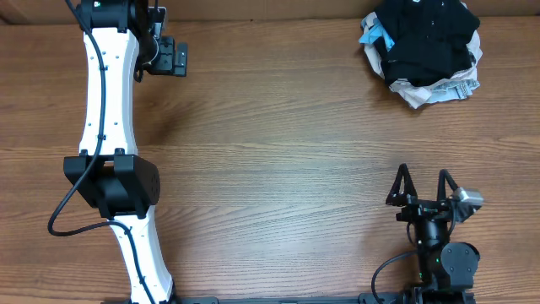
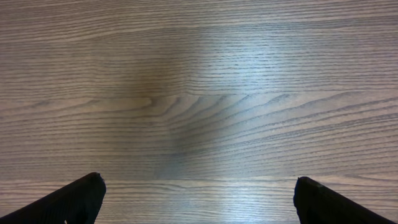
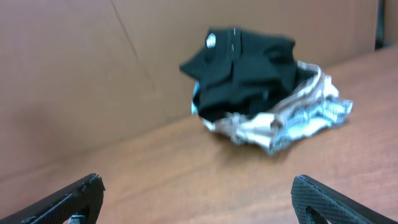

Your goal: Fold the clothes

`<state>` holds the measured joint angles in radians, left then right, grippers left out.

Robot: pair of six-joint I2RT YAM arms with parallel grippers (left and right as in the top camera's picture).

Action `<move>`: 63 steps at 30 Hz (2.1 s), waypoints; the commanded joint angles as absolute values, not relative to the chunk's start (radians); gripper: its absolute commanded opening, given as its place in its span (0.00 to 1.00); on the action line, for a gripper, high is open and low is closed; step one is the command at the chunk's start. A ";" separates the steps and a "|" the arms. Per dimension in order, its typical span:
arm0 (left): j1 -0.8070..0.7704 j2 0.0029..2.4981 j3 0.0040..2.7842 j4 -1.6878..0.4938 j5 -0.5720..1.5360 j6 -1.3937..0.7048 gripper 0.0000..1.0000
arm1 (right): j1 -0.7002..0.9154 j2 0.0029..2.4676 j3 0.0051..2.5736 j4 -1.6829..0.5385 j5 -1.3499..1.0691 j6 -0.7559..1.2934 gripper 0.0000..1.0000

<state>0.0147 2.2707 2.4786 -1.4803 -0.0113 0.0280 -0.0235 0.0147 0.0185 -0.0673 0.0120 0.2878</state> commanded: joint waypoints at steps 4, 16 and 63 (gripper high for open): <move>0.010 2.269 2.474 -1.480 0.001 0.019 1.00 | -0.016 0.003 0.008 -0.084 -0.009 0.292 1.00; 0.010 2.269 2.474 -1.480 0.001 0.019 1.00 | -0.016 0.003 0.008 -0.084 -0.009 0.292 1.00; -0.028 0.959 1.039 -0.334 -0.007 0.022 1.00 | -0.016 0.003 0.008 -0.084 -0.009 0.292 1.00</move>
<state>-0.0425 1.0710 1.2388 -0.4046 -0.0116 0.0280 -0.0235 0.0147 0.0185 -0.0898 -0.0036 0.2878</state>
